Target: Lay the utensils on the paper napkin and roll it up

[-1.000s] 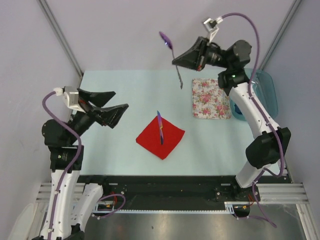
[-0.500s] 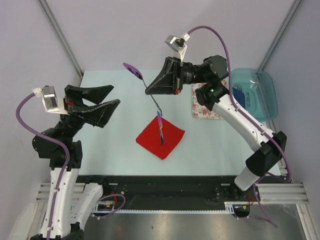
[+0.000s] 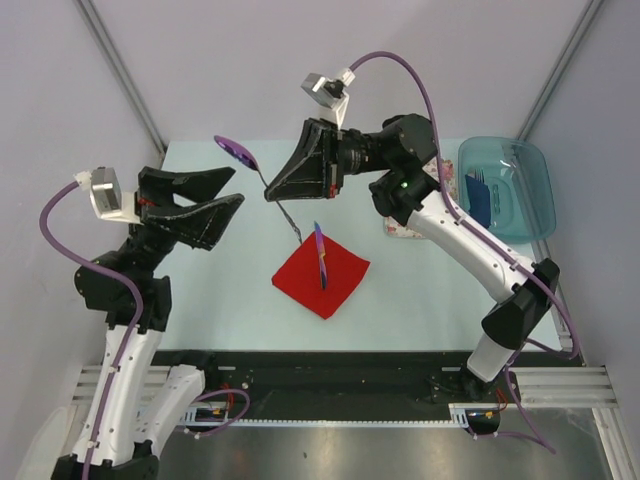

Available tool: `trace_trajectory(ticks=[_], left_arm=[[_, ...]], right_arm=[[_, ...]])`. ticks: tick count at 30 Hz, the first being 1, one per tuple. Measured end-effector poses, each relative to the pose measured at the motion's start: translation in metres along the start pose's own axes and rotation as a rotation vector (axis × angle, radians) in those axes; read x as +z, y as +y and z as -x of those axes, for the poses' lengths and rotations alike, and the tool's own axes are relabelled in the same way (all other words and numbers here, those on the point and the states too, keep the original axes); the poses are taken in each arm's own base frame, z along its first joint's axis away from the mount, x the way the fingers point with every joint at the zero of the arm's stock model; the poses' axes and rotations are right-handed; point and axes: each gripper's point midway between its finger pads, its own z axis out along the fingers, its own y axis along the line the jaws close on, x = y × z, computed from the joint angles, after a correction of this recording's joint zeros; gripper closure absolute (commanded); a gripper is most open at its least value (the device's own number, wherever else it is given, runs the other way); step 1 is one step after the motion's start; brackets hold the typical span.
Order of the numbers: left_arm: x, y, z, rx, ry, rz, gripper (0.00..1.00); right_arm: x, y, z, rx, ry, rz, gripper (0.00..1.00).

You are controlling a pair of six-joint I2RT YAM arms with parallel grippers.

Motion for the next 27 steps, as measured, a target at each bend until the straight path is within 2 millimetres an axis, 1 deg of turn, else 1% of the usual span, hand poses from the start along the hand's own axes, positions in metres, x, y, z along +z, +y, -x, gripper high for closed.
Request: trace_trajectory(ticks=[2, 7, 12, 18, 24, 25, 27], left_arm=[[0.001, -0.001, -0.002, -0.007, 0.002, -0.008, 0.25], [0.003, -0.006, -0.006, -0.032, 0.007, -0.029, 0.25], [0.005, -0.005, -0.011, -0.054, 0.017, -0.035, 0.31], [0.008, -0.004, -0.016, -0.080, 0.030, -0.039, 0.33], [0.009, -0.004, -0.020, -0.103, 0.039, -0.043, 0.43], [0.009, -0.004, -0.020, -0.105, 0.040, -0.044, 0.47], [0.010, -0.006, -0.020, -0.112, 0.040, -0.050, 0.51]], right_arm=[[0.004, -0.003, -0.005, 0.015, 0.007, 0.005, 1.00], [0.011, -0.010, -0.014, 0.041, 0.020, 0.014, 1.00], [0.015, -0.008, -0.018, 0.046, 0.027, 0.026, 1.00], [0.020, -0.004, -0.021, 0.042, 0.033, 0.045, 1.00], [0.022, -0.005, -0.024, 0.047, 0.037, 0.049, 1.00], [0.022, -0.005, -0.024, 0.047, 0.036, 0.049, 1.00], [0.022, -0.005, -0.024, 0.047, 0.035, 0.048, 1.00]])
